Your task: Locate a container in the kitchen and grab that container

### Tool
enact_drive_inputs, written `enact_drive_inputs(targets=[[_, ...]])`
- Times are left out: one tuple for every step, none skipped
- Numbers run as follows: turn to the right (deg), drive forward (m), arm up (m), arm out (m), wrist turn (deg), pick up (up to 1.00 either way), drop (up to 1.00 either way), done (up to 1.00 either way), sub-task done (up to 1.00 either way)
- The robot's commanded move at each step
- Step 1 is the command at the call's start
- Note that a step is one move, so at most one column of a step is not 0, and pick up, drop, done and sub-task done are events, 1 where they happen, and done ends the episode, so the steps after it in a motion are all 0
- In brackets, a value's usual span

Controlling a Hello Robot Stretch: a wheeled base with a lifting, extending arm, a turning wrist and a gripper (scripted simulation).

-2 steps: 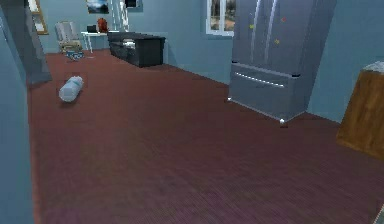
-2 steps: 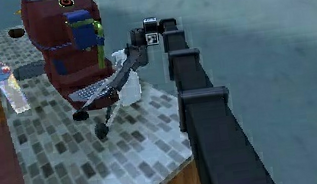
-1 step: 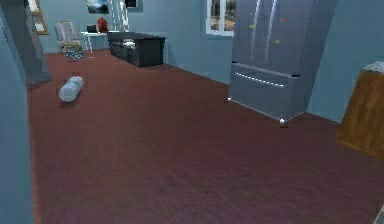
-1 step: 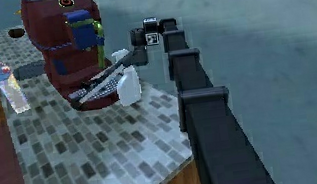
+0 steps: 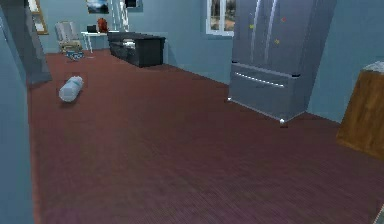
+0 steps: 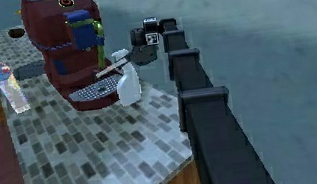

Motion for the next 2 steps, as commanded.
enact_drive_inputs(targets=[[0.0,0.0,0.0,0.0,6.0,0.0,0.0,0.0,0.0],[0.0,0.0,0.0,0.0,0.0,1.0,0.0,0.0,0.0]])
